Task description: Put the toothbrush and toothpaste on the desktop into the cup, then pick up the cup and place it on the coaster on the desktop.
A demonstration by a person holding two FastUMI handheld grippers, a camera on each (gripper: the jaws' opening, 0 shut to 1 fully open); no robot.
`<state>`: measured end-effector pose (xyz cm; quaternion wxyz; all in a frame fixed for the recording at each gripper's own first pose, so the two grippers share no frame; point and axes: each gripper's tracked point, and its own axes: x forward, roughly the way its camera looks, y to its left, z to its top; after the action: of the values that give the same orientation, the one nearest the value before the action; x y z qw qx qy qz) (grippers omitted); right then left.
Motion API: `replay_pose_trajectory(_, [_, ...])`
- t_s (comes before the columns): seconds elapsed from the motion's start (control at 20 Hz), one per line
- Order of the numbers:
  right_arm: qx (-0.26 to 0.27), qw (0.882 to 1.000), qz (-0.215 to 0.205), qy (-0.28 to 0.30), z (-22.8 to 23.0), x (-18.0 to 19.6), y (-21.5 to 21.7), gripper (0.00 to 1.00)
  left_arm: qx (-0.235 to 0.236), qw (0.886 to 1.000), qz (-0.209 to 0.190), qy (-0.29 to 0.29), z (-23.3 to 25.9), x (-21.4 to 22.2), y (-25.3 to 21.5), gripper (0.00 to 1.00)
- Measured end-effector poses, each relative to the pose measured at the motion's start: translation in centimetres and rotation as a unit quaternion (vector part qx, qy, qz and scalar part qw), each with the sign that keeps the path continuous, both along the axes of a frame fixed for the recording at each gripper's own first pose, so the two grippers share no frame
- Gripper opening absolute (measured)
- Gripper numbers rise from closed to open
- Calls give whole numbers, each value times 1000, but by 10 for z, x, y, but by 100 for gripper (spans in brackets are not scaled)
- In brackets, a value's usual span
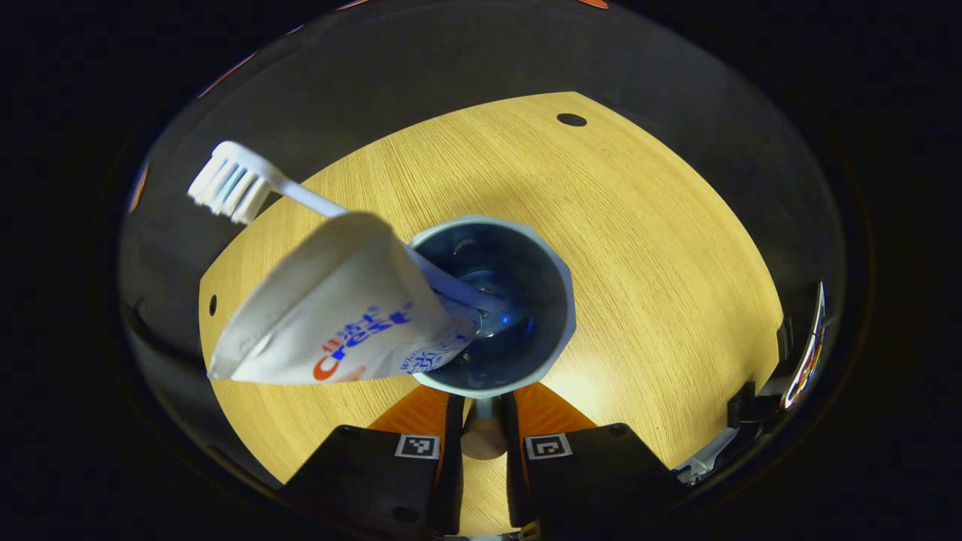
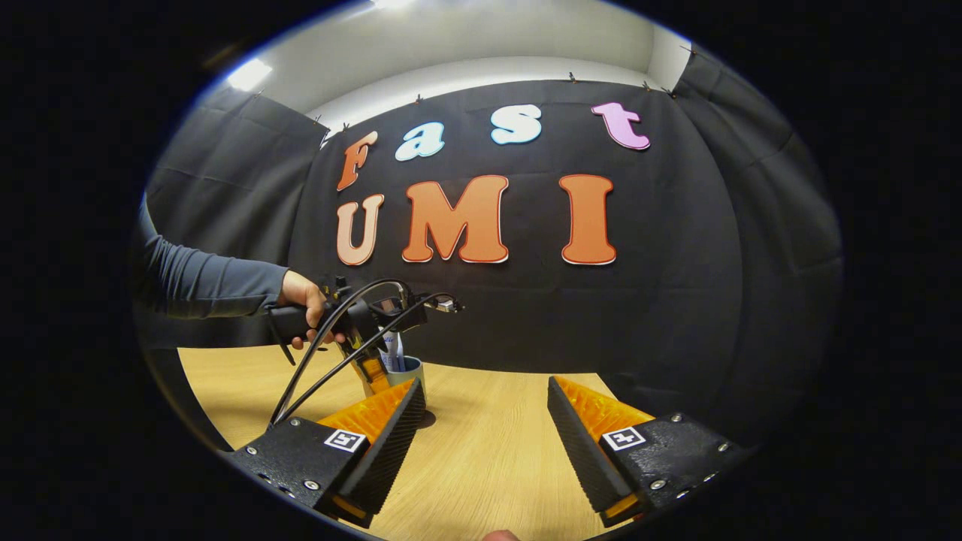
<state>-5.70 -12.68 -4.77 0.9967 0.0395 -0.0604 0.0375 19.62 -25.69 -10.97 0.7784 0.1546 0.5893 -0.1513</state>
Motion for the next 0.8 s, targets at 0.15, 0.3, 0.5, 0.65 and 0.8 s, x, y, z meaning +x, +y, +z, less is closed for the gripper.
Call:
replay_pose_trajectory(0.15, [5,1000,-5,8,-6,-3,-6,99,4,1000,5,7,-18,9,5,28])
replay_pose_trajectory(0.3, [5,1000,-10,13,-10,-8,-12,99,1,1000,8,16,-30,21,17,27])
replay_pose_trajectory(0.5, [10,1000,-16,20,-15,-12,-18,99,5,1000,14,21,-39,29,31,28])
replay_pose_trajectory(0.65, [12,1000,-17,18,-13,-12,-17,99,-4,999,18,27,-51,37,40,28])
replay_pose_trajectory(0.8, [11,1000,-16,19,-12,-10,-15,99,-8,1000,-1,-14,-41,47,55,43])
